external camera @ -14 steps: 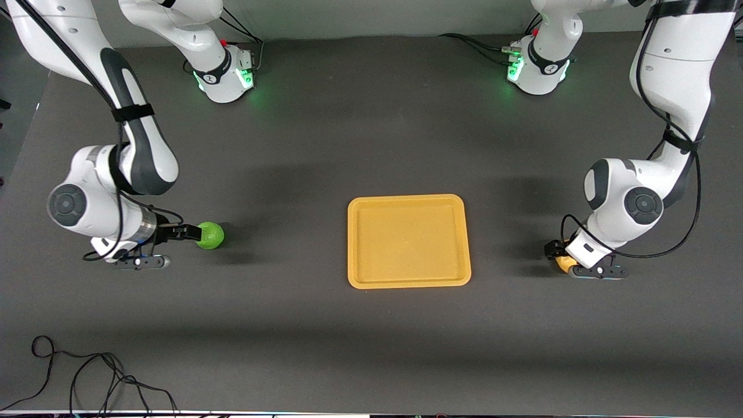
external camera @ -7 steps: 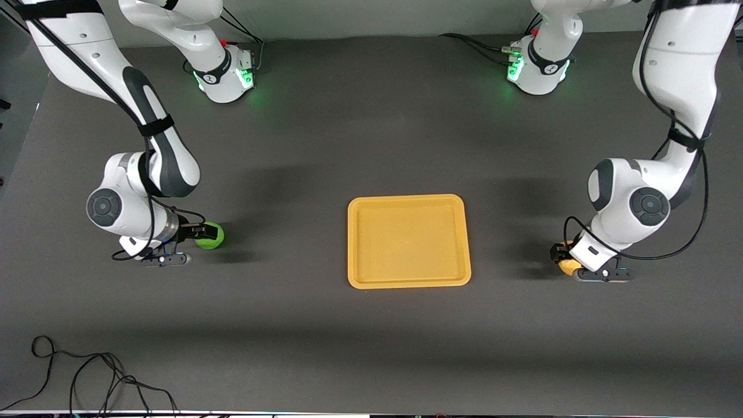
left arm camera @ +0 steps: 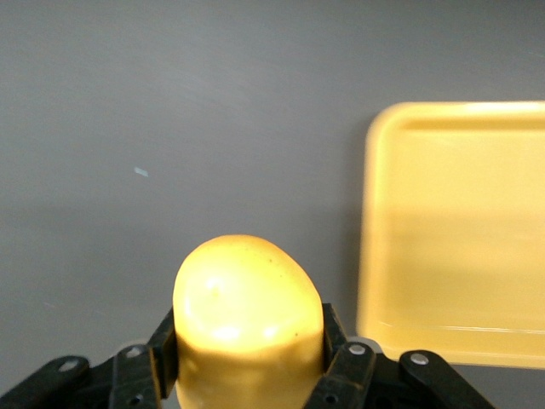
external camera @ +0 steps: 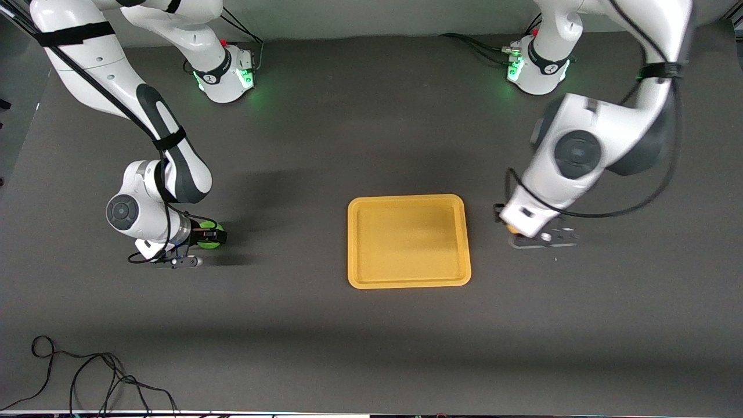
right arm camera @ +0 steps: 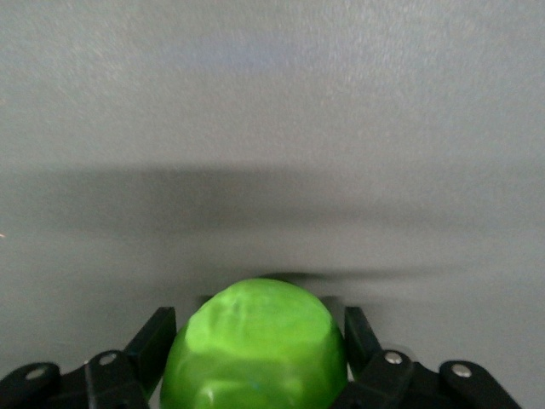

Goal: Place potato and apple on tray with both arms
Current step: 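Carry the potato toward the tray while the right gripper grasps the apple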

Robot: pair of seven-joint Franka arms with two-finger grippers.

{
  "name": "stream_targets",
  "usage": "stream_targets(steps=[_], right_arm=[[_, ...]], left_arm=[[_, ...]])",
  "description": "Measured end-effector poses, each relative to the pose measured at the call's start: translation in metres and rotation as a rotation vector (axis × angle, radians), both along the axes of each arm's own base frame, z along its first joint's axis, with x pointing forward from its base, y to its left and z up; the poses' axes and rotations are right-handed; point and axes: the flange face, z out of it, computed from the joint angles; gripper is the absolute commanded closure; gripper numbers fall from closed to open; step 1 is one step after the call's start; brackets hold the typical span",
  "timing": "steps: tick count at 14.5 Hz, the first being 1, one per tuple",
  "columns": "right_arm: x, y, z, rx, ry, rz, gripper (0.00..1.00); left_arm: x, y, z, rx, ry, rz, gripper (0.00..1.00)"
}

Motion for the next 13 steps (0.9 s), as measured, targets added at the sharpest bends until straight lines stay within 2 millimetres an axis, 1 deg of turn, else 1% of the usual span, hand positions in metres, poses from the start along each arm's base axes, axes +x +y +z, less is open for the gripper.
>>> stream_targets(steps=[2,3,4,5,6,7,8,9,10,11,12,13], right_arm=[[-0.001,0.000,0.002,0.001,0.005,-0.001,0.53],[-0.002,0.000,0.003,0.002,0.018,-0.002,0.58],[-0.002,0.000,0.005,0.003,0.031,-0.002,0.63],[-0.001,0.001,0.012,0.005,0.045,-0.001,0.64],[0.002,0.001,0.024,0.008,0.062,0.000,0.64],[0.007,0.003,0.043,0.012,0.076,-0.001,0.64],[0.015,0.006,0.067,0.016,0.084,-0.001,0.64],[0.023,0.013,0.095,0.021,0.086,0.010,0.64],[0.032,0.027,0.122,0.025,0.075,0.028,0.64],[0.040,0.046,0.147,0.026,0.056,0.030,0.64],[0.048,0.067,0.168,0.025,0.030,0.013,0.65],[0.054,0.090,0.184,0.024,0.002,-0.007,0.66]], left_arm=[[-0.015,-0.052,-0.030,-0.010,-0.014,0.023,0.70],[-0.020,-0.074,-0.052,-0.022,-0.026,0.034,0.70],[-0.024,-0.092,-0.077,-0.034,-0.035,0.042,0.69],[-0.028,-0.105,-0.102,-0.043,-0.037,0.047,0.69],[-0.030,-0.112,-0.126,-0.046,-0.033,0.047,0.68],[-0.031,-0.114,-0.146,-0.042,-0.027,0.044,0.67],[-0.030,-0.112,-0.160,-0.030,-0.024,0.036,0.66],[-0.028,-0.110,-0.167,-0.020,-0.024,0.032,0.65],[-0.026,-0.108,-0.169,-0.015,-0.026,0.032,0.59],[-0.024,-0.107,-0.168,-0.015,-0.030,0.034,0.42],[-0.021,-0.107,-0.165,-0.016,-0.036,0.035,0.12],[-0.020,-0.107,-0.164,-0.015,-0.041,0.033,0.00]])
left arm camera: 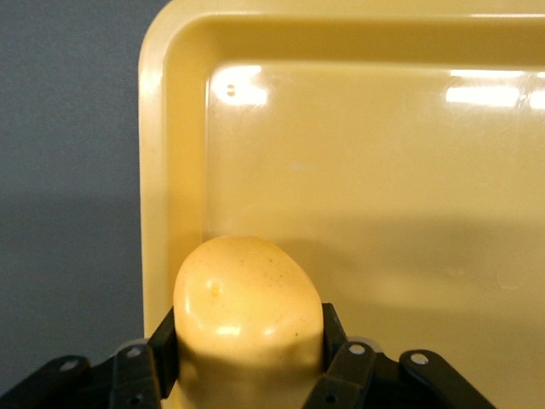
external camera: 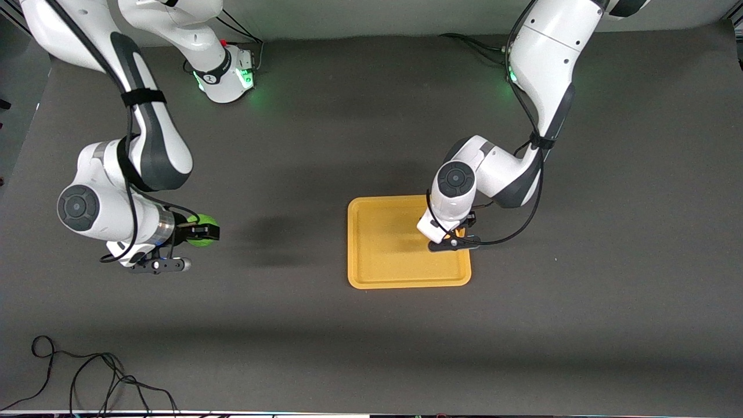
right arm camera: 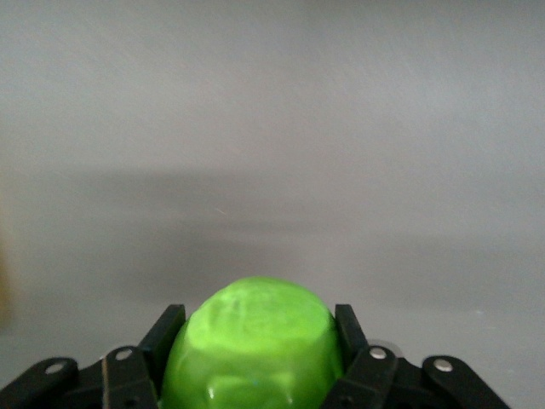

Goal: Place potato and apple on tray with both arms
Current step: 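Carry the potato toward the tray while the right gripper grasps the apple, then release the potato on the tray while the right gripper carries the apple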

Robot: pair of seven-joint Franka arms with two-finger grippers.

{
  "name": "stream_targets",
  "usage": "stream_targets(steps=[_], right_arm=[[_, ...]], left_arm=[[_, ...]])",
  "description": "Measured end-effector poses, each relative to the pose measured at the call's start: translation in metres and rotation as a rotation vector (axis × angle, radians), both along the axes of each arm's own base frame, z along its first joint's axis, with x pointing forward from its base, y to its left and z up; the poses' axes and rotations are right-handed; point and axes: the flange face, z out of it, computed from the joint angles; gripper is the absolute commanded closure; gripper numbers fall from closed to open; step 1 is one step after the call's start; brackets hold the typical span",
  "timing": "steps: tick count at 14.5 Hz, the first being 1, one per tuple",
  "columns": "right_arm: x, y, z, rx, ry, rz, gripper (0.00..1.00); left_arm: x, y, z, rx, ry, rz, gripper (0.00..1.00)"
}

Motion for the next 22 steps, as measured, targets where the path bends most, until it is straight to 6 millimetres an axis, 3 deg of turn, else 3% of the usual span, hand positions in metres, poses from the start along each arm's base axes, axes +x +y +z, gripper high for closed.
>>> stream_targets(steps=[3,6,7,9,11,13,17,20,22], right_arm=[[0.009,0.082,0.016,-0.001,-0.046,-0.049,0.66],[0.011,0.169,-0.003,-0.009,-0.053,-0.124,0.66],[0.012,0.194,-0.012,-0.012,-0.054,-0.154,0.70],[0.014,0.232,-0.026,-0.007,-0.063,-0.188,0.75],[0.011,0.275,-0.041,0.033,-0.098,-0.198,0.75],[0.007,0.316,-0.059,0.085,-0.153,-0.221,0.75],[-0.017,0.388,-0.105,0.120,-0.165,-0.229,0.75],[-0.042,0.419,-0.140,0.103,-0.147,-0.207,0.75],[-0.051,0.424,-0.159,0.076,-0.136,-0.197,0.75]], left_arm=[[0.000,0.001,-0.001,0.015,-0.009,-0.018,0.00],[0.002,0.002,0.001,0.017,-0.012,-0.017,0.00],[0.005,0.003,0.005,0.017,-0.017,-0.013,0.00],[0.017,0.013,0.024,0.021,-0.031,0.007,0.00],[0.031,0.038,0.057,0.036,-0.036,0.014,0.00],[0.047,0.080,0.096,0.056,-0.024,-0.025,0.00],[0.068,0.190,0.172,0.074,0.004,-0.118,0.00],[0.069,0.268,0.216,0.029,0.025,-0.157,0.00],[0.062,0.315,0.245,0.006,0.024,-0.155,0.00]])
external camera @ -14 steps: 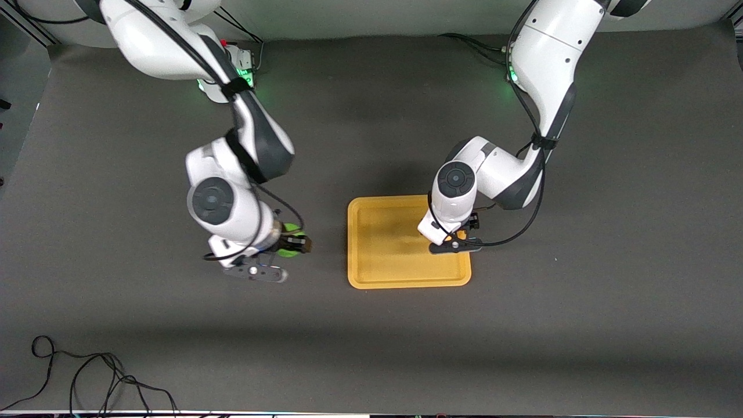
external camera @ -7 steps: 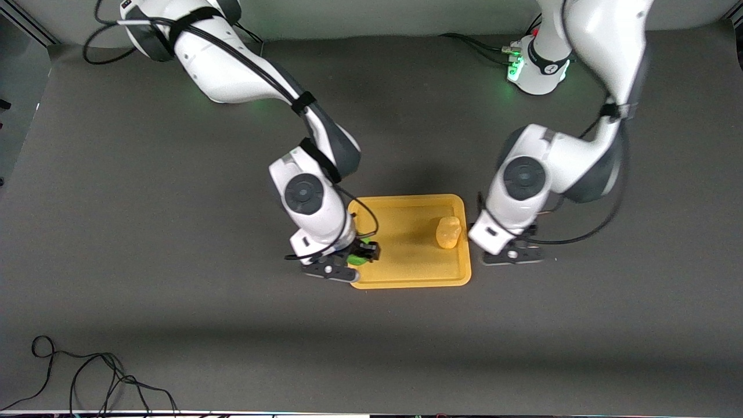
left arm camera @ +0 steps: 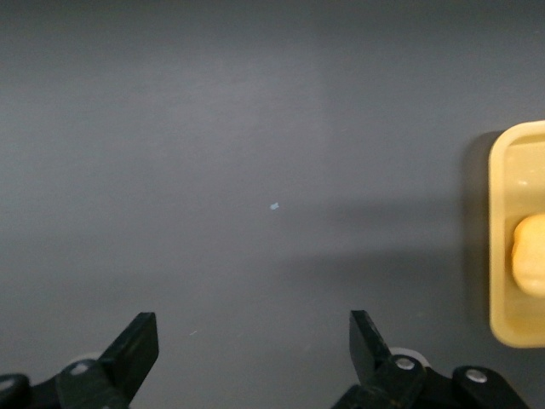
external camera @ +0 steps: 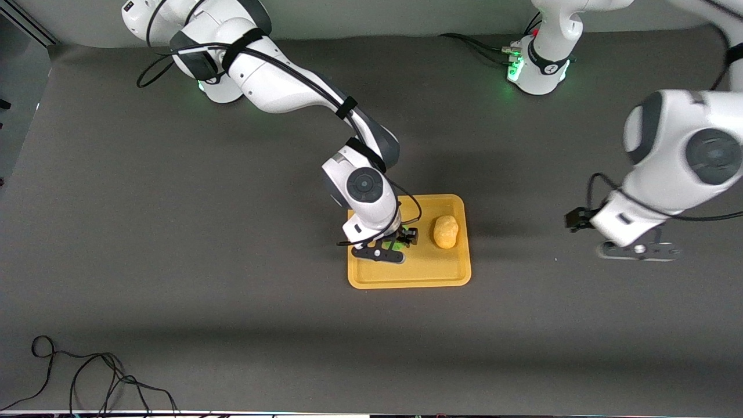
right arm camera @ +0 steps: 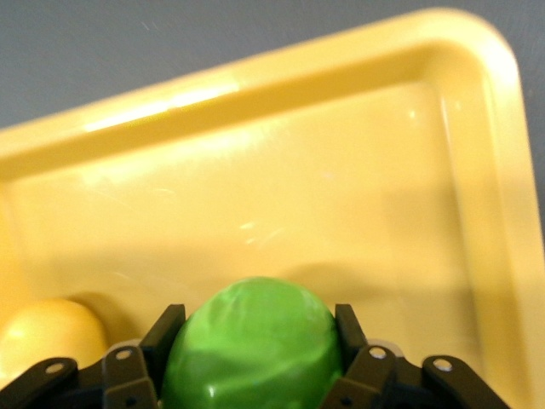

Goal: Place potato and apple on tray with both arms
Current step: 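Release the potato on the tray while the right gripper carries the apple, then lower the green apple onto the tray with the right gripper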

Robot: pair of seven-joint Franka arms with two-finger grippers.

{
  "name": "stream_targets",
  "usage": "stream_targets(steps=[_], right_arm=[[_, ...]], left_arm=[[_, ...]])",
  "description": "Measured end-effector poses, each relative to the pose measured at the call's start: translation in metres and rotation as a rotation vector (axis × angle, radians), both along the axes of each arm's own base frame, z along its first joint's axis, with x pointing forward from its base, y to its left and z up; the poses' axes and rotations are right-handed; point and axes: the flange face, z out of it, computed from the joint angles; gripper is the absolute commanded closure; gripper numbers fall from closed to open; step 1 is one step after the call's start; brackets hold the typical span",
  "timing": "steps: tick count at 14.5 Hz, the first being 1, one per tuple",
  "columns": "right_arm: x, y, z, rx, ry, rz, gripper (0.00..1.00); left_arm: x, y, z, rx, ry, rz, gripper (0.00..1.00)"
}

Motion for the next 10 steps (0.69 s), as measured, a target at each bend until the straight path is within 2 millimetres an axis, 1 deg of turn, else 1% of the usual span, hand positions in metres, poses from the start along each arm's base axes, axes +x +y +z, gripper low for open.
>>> stream_targets(steps=[1,2,3,5,7,8,10], right_arm=[[-0.001,-0.001,-0.006,-0.008,0.005,-0.003,0.75],[0.000,-0.003,-0.010,-0.013,0.006,-0.006,0.74],[0.002,-0.006,-0.011,-0.015,0.007,-0.010,0.74],[0.007,-0.012,-0.012,-0.018,0.007,-0.020,0.71],[0.011,-0.015,-0.011,-0.018,0.004,-0.026,0.55],[0.011,-0.015,-0.010,-0.017,0.004,-0.028,0.43],[0.011,-0.015,-0.010,-0.017,0.004,-0.033,0.14]], left_arm=[[-0.005,0.015,0.015,-0.002,-0.007,0.007,0.00],[-0.011,0.023,0.030,-0.002,-0.018,0.013,0.00],[-0.017,0.026,0.044,-0.001,-0.031,0.016,0.00],[-0.028,0.026,0.069,0.002,-0.047,0.019,0.00],[-0.038,0.034,0.088,0.004,-0.064,0.035,0.00],[-0.041,0.040,0.093,0.005,-0.070,0.046,0.00],[-0.046,0.048,0.101,0.006,-0.070,0.063,0.00]])
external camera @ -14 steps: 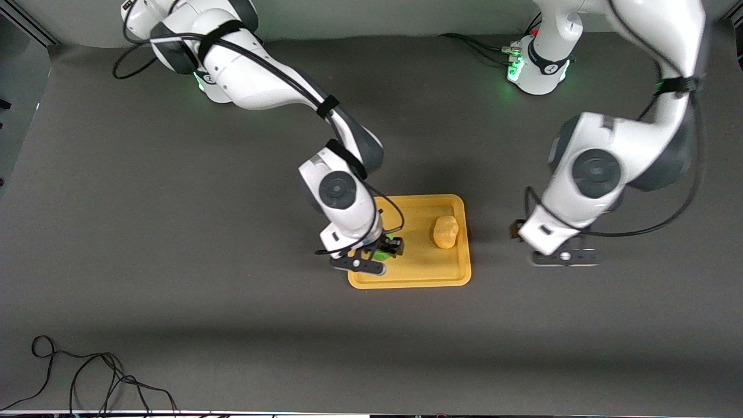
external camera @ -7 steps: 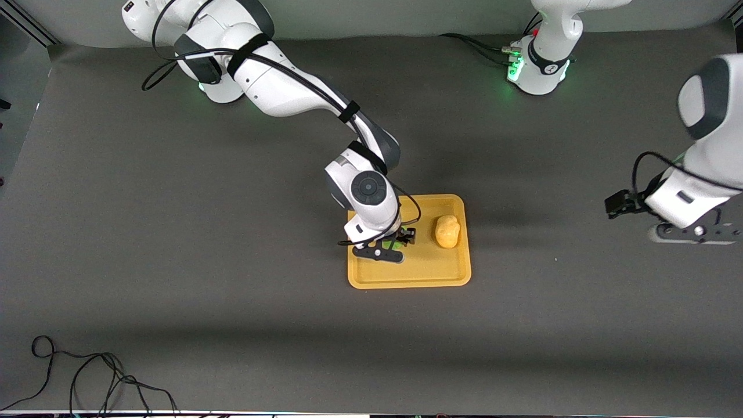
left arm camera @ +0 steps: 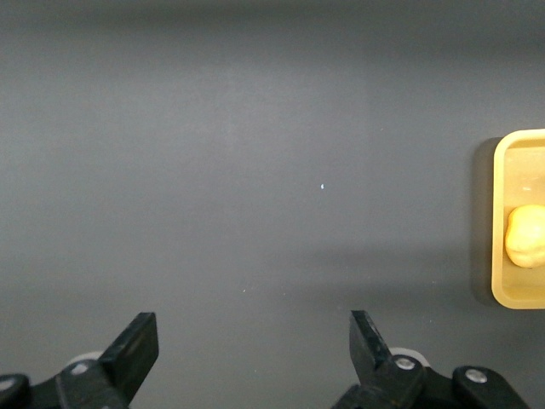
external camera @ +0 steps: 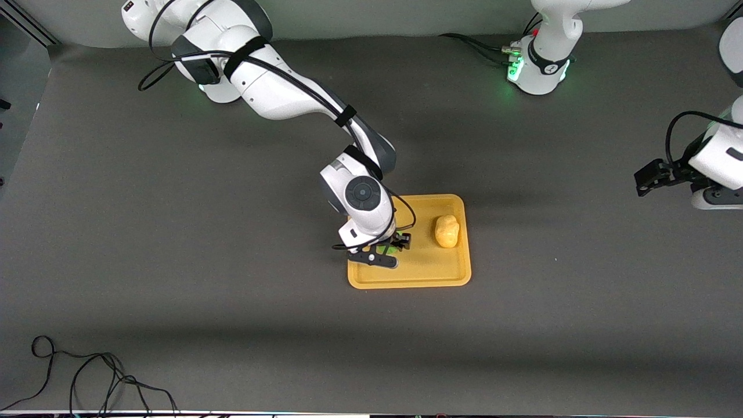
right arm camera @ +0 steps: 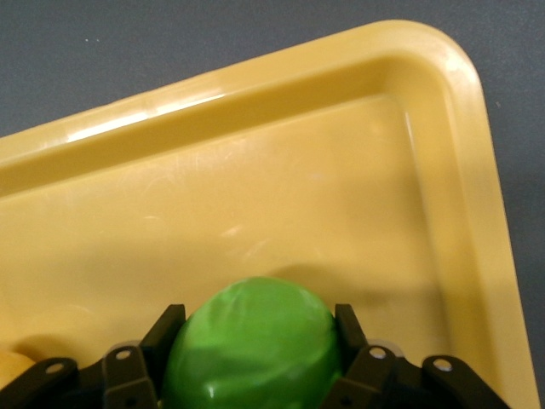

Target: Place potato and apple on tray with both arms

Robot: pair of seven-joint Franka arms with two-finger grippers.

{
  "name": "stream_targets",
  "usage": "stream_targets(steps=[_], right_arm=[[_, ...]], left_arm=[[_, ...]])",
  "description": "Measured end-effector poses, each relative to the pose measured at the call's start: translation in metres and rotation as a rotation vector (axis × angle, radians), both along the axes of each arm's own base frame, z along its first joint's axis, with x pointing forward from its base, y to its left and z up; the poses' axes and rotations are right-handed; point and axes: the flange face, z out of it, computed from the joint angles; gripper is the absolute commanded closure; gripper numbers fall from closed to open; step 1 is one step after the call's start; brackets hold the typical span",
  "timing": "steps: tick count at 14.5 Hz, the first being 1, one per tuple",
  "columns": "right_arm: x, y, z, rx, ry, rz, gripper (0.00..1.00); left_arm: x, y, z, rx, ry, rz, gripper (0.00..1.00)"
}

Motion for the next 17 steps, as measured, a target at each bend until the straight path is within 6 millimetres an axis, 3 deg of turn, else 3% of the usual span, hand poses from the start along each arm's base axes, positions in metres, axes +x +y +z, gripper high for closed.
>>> stream_targets(steps=[3,7,9,11,13,15,17], right_arm=[[0.000,0.000,0.000,0.001,0.001,-0.012,0.01],[0.000,0.000,0.001,0.001,0.001,-0.015,0.00],[0.008,-0.005,0.012,0.008,-0.014,-0.029,0.00],[0.022,-0.018,0.042,0.013,-0.020,-0.050,0.00],[0.036,-0.042,0.089,0.006,-0.010,-0.082,0.00],[0.050,-0.080,0.141,0.010,-0.016,-0.105,0.00],[0.059,-0.131,0.185,0.011,-0.031,-0.099,0.00]], left_arm=[[-0.008,0.013,0.012,0.002,-0.006,0.025,0.00],[-0.016,0.023,0.017,0.002,0.015,0.047,0.00],[-0.018,0.022,0.015,0.002,0.038,0.046,0.00],[-0.021,0.018,0.012,0.002,0.071,0.036,0.00],[-0.023,0.015,0.011,0.002,0.085,0.027,0.00],[-0.023,0.012,0.011,0.002,0.089,0.021,0.00],[-0.023,0.011,0.011,-0.012,0.089,0.011,0.00]])
